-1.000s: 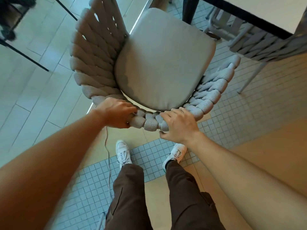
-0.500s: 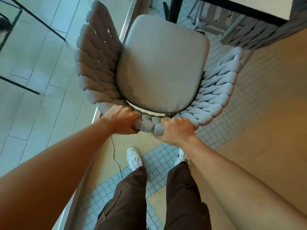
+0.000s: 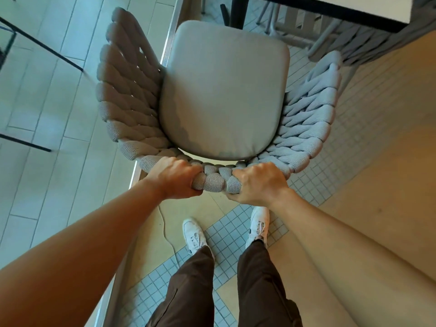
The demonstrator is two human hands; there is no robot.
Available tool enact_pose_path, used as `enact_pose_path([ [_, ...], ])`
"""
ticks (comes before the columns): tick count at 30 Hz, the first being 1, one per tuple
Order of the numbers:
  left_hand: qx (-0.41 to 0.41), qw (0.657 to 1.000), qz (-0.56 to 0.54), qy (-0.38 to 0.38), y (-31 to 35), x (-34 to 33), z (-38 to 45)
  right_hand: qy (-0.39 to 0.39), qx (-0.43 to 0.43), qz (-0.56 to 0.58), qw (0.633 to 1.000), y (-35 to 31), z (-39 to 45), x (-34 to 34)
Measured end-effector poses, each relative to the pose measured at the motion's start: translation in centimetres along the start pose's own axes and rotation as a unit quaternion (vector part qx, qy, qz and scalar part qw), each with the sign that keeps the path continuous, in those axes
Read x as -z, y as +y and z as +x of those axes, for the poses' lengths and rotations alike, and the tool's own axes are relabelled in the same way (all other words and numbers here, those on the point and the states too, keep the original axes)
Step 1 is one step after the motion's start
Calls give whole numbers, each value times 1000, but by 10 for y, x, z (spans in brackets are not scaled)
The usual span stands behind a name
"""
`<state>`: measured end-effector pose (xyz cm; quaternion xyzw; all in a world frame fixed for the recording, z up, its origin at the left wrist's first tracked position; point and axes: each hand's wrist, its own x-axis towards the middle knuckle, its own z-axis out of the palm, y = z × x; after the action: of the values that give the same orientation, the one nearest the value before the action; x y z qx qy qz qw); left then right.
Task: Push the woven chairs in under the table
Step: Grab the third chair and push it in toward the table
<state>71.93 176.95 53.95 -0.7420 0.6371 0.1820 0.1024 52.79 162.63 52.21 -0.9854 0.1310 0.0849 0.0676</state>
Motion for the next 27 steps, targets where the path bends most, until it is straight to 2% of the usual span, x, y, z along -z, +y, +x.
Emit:
enact_pose_path([
  [8,22,1000,-3,-3,-11,19,27,-15,4,-18,1000,25,30,8],
  [22,3,1000,-7,-12,-38,48,45,0,-13,-13,1000,29,68,12],
  [27,-6,1000,2,-11,-43,50,43,7,-67,5,998,13,68,17],
])
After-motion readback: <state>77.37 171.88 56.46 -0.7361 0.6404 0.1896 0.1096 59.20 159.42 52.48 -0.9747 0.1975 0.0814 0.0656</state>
